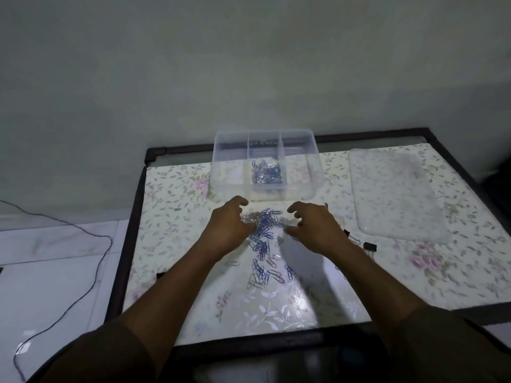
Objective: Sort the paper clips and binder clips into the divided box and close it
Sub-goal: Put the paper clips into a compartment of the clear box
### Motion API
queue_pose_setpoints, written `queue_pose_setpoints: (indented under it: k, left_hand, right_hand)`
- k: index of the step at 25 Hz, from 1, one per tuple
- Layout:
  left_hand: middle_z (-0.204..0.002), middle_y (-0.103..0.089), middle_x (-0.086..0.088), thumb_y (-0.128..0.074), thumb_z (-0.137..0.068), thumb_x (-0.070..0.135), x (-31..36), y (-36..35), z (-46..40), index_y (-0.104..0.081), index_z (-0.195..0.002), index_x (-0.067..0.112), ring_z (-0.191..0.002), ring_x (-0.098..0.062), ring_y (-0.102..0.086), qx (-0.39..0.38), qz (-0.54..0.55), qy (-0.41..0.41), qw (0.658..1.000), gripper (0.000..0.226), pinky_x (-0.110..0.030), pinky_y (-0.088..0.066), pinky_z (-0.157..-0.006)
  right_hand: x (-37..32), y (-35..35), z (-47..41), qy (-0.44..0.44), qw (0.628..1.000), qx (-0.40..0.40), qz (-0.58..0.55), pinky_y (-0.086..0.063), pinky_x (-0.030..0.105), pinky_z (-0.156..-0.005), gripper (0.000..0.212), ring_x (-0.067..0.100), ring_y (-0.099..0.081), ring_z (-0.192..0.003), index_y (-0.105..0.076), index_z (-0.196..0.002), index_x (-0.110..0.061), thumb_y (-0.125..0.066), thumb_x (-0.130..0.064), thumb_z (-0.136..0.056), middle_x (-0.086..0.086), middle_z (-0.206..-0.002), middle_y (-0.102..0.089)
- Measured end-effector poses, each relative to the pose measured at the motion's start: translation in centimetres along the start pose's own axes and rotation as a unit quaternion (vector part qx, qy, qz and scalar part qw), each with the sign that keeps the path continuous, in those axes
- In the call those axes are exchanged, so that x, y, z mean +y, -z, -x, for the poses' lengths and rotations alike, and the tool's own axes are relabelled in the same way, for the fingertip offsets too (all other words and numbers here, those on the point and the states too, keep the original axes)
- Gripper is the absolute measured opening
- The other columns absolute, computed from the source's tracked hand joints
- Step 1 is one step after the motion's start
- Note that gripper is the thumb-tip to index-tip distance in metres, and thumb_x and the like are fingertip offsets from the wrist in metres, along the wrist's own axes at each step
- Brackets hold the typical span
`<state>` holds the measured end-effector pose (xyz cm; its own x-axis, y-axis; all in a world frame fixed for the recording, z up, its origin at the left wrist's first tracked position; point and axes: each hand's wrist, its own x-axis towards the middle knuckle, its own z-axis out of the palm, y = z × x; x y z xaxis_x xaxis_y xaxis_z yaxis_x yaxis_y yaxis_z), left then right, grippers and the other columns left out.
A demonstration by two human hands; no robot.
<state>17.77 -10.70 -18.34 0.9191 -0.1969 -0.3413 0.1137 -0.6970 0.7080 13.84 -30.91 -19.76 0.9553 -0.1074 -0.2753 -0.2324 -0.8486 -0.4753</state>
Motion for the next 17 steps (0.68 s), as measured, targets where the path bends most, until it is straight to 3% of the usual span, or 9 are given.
queue_pose_setpoints:
  k: [3, 7, 10, 13, 17]
  left_hand:
    - [-0.140, -0.043, -0.019, -0.076, -0.079, 0.043, -2.3, -1.1, 0.1, -0.041, -0.145, 0.016, -0.130, -0.035, -0.043, 0.001, -0.205, 0.021, 0.979, 0.080, -0.040, -0.042, -0.102]
    - [-0.138, -0.031, -0.023, -0.077, -0.071, 0.055, -3.8, -2.5, -0.9, -0.033, -0.144, 0.017, -0.130, -0.042, -0.035, -0.030, -0.259, 0.070, 0.963, 0.094, -0.045, -0.040, -0.102]
    - [-0.125, -0.044, -0.020, -0.080, -0.070, 0.040, -3.1, -3.4, -2.3, -0.046, -0.133, 0.015, -0.115, -0.038, -0.049, -0.059, -0.220, -0.008, 0.974, 0.076, -0.036, -0.046, -0.086]
    - [-0.108, -0.062, -0.017, -0.074, -0.076, 0.019, -2.2, -3.8, -2.7, -0.062, -0.110, 0.012, -0.101, -0.033, -0.060, -0.041, -0.174, -0.080, 0.981, 0.037, -0.032, -0.042, -0.065]
    - [-0.107, -0.076, -0.010, -0.070, -0.078, 0.003, -2.1, -3.1, -2.3, -0.074, -0.114, 0.012, -0.098, -0.024, -0.070, 0.002, -0.111, -0.088, 0.990, 0.038, -0.030, -0.052, -0.083]
  right_hand:
    - [-0.3, -1.3, -0.3, -0.009, 0.996, -0.050, 0.070, -0.052, 0.043, -0.093, 0.076, 0.031, -0.058, -0.120, -0.044, -0.143, -0.024, -0.074, -0.056, -0.082, 0.009, -0.139, -0.051]
    - [-1.3, -2.9, -2.1, -0.010, 0.995, -0.033, 0.093, -0.052, 0.046, -0.095, 0.086, 0.035, -0.053, -0.127, -0.036, -0.150, -0.025, -0.070, -0.063, -0.081, 0.012, -0.145, -0.042]
    - [-2.1, -4.4, -3.1, 0.013, 0.996, -0.031, 0.087, -0.053, 0.044, -0.088, 0.064, 0.036, -0.058, -0.115, -0.049, -0.138, -0.022, -0.072, -0.047, -0.084, 0.013, -0.129, -0.050]
    - [-2.8, -5.7, -3.4, 0.055, 0.996, -0.029, 0.060, -0.048, 0.037, -0.072, 0.031, 0.035, -0.063, -0.098, -0.059, -0.118, -0.014, -0.065, -0.019, -0.088, 0.014, -0.110, -0.061]
    - [-3.0, -5.3, -3.5, 0.046, 0.999, -0.004, 0.009, -0.057, 0.040, -0.075, 0.021, 0.032, -0.069, -0.088, -0.073, -0.098, -0.016, -0.065, -0.005, -0.081, 0.012, -0.095, -0.074]
